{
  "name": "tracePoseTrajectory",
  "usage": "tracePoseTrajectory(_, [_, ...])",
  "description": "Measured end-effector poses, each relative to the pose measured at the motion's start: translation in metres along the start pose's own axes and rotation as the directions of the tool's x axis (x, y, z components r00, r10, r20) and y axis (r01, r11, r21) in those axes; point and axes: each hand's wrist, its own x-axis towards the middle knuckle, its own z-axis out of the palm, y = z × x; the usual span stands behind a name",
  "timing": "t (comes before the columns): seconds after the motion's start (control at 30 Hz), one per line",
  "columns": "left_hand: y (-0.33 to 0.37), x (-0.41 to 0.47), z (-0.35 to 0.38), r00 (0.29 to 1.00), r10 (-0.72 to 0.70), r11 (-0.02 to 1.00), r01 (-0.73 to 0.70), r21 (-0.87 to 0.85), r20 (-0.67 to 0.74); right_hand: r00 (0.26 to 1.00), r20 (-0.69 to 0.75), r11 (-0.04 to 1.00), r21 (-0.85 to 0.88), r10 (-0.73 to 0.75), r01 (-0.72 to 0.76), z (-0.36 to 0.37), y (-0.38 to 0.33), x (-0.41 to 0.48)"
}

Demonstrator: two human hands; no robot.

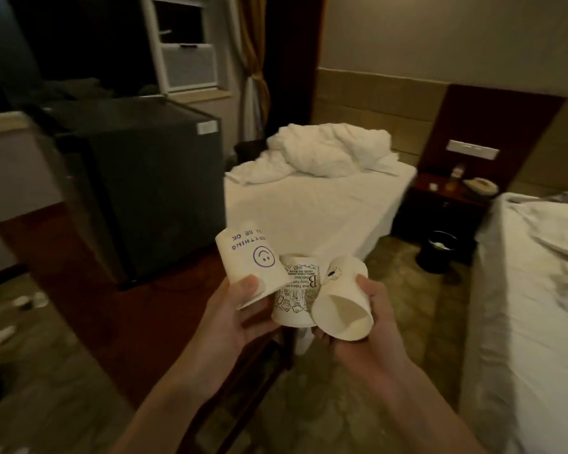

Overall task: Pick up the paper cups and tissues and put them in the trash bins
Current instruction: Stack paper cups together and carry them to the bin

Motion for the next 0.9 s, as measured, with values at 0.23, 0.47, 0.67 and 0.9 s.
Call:
tracePoseTrajectory(0.23, [-0.036, 0.098, 0.052, 0.988, -0.099, 0.995, 0.094, 0.039, 0.123, 0.984, -0.163, 0.990, 0.115, -0.068, 0.087, -0.063, -0.066, 0.039])
tracePoseTrajectory(0.47, [-0.078, 0.228, 0.058, 0.955, -0.233, 0.972, 0.223, 0.070, 0.184, 0.963, -0.269, 0.977, 0.208, 0.003, 0.055, -0.111, -0.114, 0.138])
tracePoseTrajectory(0.67, [-0.093, 0.353, 0.083, 0.904, -0.363, 0.931, 0.364, 0.039, 0.224, 0.904, -0.427, 0.971, 0.213, -0.009, 0.110, -0.129, -0.169, 0.216])
tracePoseTrajectory(0.9, [-0.130, 0.469, 0.134, 0.817, -0.465, 0.881, 0.464, 0.089, 0.341, 0.820, -0.568, 0.937, 0.249, -0.064, 0.245, -0.181, -0.220, 0.278])
